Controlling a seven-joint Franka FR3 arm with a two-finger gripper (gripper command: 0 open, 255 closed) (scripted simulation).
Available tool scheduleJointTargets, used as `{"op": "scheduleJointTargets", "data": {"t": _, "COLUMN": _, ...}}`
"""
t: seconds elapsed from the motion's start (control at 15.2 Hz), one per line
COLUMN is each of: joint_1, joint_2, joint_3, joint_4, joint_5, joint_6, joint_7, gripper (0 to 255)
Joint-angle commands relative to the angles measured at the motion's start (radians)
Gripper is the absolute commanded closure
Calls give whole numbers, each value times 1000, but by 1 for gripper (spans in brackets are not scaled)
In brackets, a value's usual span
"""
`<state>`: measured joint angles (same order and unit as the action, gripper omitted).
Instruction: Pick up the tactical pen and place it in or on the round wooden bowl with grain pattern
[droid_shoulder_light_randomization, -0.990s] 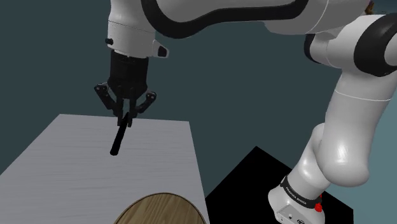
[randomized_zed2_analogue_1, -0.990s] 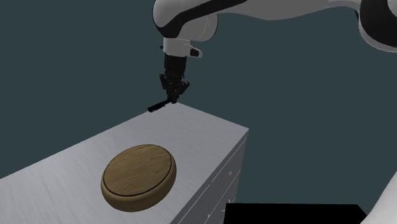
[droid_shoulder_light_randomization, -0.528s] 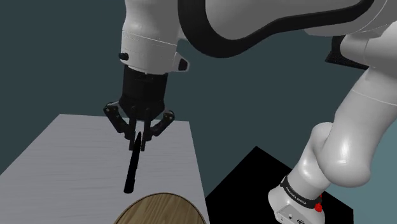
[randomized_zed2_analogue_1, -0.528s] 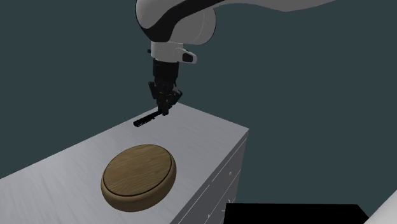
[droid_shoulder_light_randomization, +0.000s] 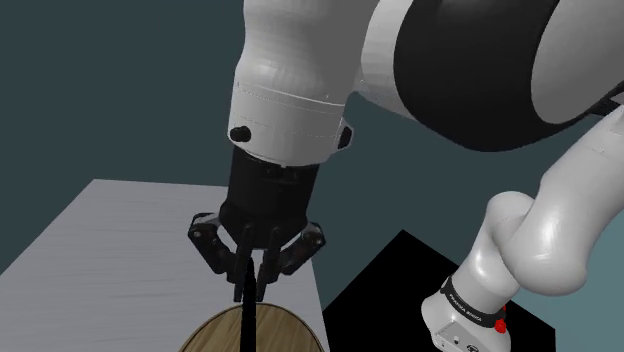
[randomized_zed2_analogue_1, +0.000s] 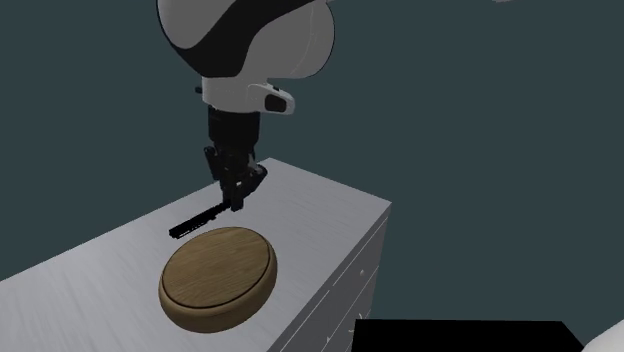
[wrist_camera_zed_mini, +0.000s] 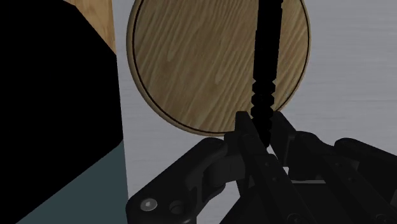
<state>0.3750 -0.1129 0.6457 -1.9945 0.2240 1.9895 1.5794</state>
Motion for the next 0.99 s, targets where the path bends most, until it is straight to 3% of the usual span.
{"op": "scheduleJointTargets", "data": {"t": 0.0, "joint_1": 18, "joint_2": -32, "joint_3": 16, "joint_4": -22, "joint_5": 19, "joint_6": 1, "joint_7": 27, "gripper": 255}}
{"op": "scheduleJointTargets", "data": {"t": 0.92, "joint_1": 23, "joint_2": 30, "joint_3": 39, "joint_4": -160, "joint_5": -1, "joint_6": 192, "joint_7": 27, "gripper": 255}}
